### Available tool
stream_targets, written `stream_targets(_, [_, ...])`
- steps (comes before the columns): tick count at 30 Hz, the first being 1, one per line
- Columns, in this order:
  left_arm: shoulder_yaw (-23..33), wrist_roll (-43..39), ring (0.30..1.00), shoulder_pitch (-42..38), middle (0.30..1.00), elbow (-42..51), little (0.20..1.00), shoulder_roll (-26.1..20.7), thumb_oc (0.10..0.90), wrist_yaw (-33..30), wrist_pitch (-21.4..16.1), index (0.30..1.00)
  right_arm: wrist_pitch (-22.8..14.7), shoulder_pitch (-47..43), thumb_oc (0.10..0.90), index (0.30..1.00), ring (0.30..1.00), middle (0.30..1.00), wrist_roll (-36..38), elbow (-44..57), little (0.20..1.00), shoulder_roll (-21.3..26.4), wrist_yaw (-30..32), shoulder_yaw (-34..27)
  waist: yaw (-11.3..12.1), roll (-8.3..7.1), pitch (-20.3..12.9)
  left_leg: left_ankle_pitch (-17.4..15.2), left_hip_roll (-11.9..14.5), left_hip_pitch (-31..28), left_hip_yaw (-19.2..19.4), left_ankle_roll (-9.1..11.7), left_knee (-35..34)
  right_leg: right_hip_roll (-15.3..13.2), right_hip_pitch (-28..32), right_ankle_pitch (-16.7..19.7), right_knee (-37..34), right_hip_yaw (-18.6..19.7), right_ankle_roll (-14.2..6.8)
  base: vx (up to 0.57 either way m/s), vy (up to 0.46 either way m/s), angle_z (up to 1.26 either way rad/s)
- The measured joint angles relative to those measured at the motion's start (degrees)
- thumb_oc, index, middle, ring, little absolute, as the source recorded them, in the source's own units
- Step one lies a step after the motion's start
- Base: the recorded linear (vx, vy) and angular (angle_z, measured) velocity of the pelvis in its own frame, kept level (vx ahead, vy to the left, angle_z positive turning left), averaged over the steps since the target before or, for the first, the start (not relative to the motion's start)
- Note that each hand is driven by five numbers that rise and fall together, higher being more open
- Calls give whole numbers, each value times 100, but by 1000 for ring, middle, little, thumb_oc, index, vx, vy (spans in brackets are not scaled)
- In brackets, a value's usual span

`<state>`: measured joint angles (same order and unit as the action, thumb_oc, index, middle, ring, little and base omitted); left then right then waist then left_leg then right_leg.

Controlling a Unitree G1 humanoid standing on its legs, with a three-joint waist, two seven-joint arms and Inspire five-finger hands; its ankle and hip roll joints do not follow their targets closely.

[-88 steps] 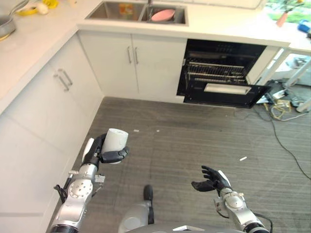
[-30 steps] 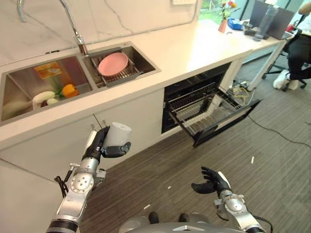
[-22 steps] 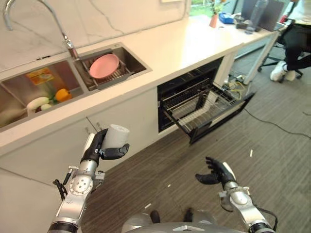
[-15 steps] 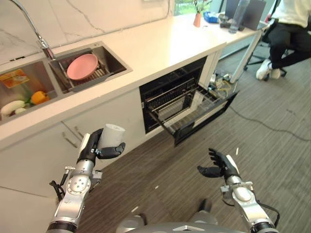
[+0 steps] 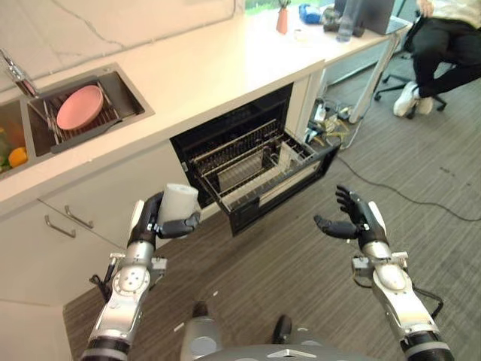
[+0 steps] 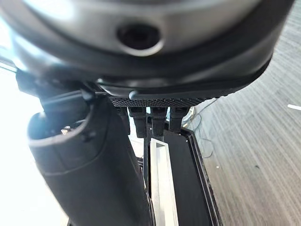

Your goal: Place the dishes in the dishwasher.

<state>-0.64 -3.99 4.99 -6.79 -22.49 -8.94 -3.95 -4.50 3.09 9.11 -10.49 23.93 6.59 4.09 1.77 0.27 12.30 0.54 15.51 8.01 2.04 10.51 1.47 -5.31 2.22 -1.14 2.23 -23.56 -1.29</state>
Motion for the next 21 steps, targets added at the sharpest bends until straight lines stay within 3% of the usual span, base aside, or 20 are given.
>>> stream_targets(1, [0, 0, 300, 0, 300, 0, 300, 0, 400, 0, 0, 300, 0, 0, 800, 900, 900, 900, 0, 0, 900, 0, 0, 0, 0, 0, 0, 0, 0, 0, 0, 0, 0, 0, 0, 0, 0, 0, 0, 90, 103, -19])
stream_targets(2, [-49, -1, 300, -72, 300, -3, 300, -2, 400, -3, 0, 300, -6, -5, 800, 900, 900, 900, 0, -12, 900, 1, -2, 22, 78, 119, 24, 171, 204, -6, -58, 24, -538, 128, 13, 21, -61, 32, 43, 86, 107, -15])
stream_targets(5, [-116, 0, 300, -119, 300, -46, 300, -1, 400, -3, 0, 300, -4, 34, 800, 900, 900, 900, 0, -50, 900, -26, 0, 26, 98, 180, 144, 331, 287, 101, -68, -28, -593, 119, 232, 68, -210, 73, -34, 212, 352, -16])
stream_targets(7, [-128, -1, 300, -172, 300, -98, 300, -2, 400, -1, 0, 300, -2, 139, 800, 900, 900, 900, 1, -30, 900, -141, 12, -31, 60, 245, 143, 478, 196, -105, 359, -64, -384, -101, 665, 217, -535, 132, -474, 305, 537, -27])
stream_targets(8, [-127, 3, 300, -182, 300, -161, 300, -20, 400, 5, 0, 300, -7, 164, 800, 900, 900, 900, 1, -16, 900, -250, 14, -71, 87, 170, 112, 751, 22, -136, 454, -59, -296, -320, 703, 212, -493, 160, -568, 298, 543, -36])
stream_targets(9, [-123, 4, 300, -201, 300, -242, 300, -35, 400, 6, 2, 300, -14, 201, 800, 900, 900, 900, 4, -13, 900, -388, 13, -110, 94, 35, 47, 866, -322, -135, 487, -317, -117, -684, 694, 196, -381, 255, -630, 246, 497, -34])
stream_targets(10, [-123, 16, 300, -224, 300, -241, 300, -75, 400, 19, 48, 300, -6, 236, 800, 900, 900, 900, 9, 35, 900, -544, -8, -134, 78, -99, 53, 582, -700, -145, 547, -585, 81, -1033, 556, 253, 23, 364, -645, 202, 508, -25])
stream_targets(11, [-123, 28, 300, -195, 300, -180, 300, -160, 400, 108, 54, 300, 68, 298, 800, 900, 900, 900, 14, 41, 900, -764, -64, -109, 29, -84, 46, 389, -953, -326, 680, -956, 227, -1519, 58, 583, 1210, 616, -390, 133, 378, -16])
stream_targets(12, [-133, 109, 300, -149, 300, -88, 300, -329, 400, 248, 26, 300, 101, 301, 800, 900, 900, 900, 17, 63, 900, -786, -133, 2, 69, -90, 44, 270, -1030, -440, 762, -1118, 244, -1685, -188, 915, 1684, 685, -351, 142, 354, -16])
stream_targets(13, [-277, 163, 300, -37, 300, 59, 300, -511, 400, 373, -27, 300, 102, 279, 800, 900, 900, 900, 21, 96, 900, -803, -188, 70, 107, -101, 50, 207, -1066, -494, 827, -1210, 243, -1765, -398, 1004, 2017, 686, -451, 106, 145, -16])
stream_targets(16, [-627, 248, 300, 325, 300, 386, 300, -528, 400, 556, -101, 300, 96, 124, 800, 900, 900, 900, 143, 199, 900, -863, -314, 181, 213, -91, 58, 65, -1182, -635, 849, -1392, 155, -1856, -914, 560, 2853, 478, -753, 177, 103, -2])
stream_targets(17, [-733, 261, 300, 388, 300, 382, 300, -510, 400, 574, -71, 300, 96, 89, 800, 900, 900, 900, 246, 225, 900, -876, -369, 179, 193, -84, 65, 66, -1245, -768, 824, -1412, 46, -1684, -941, 359, 2716, 595, -827, 178, -30, 15])
stream_targets(18, [-829, 353, 300, 468, 300, 411, 300, -471, 400, 604, -74, 300, 75, 89, 800, 900, 900, 900, 298, 300, 900, -865, -402, 173, 140, -73, 73, 89, -1381, -908, 764, -1413, -133, -1383, -875, 163, 1819, 992, -914, 175, -77, 31])
stream_targets(21, [-928, 480, 300, 443, 300, 408, 300, -464, 400, 624, -52, 300, 58, 111, 800, 900, 900, 900, 447, 253, 900, -820, -386, 105, -15, -291, 56, 16, -1670, -905, 569, -1428, -78, -1250, -714, 386, 292, 1017, -1160, 114, -119, 50])
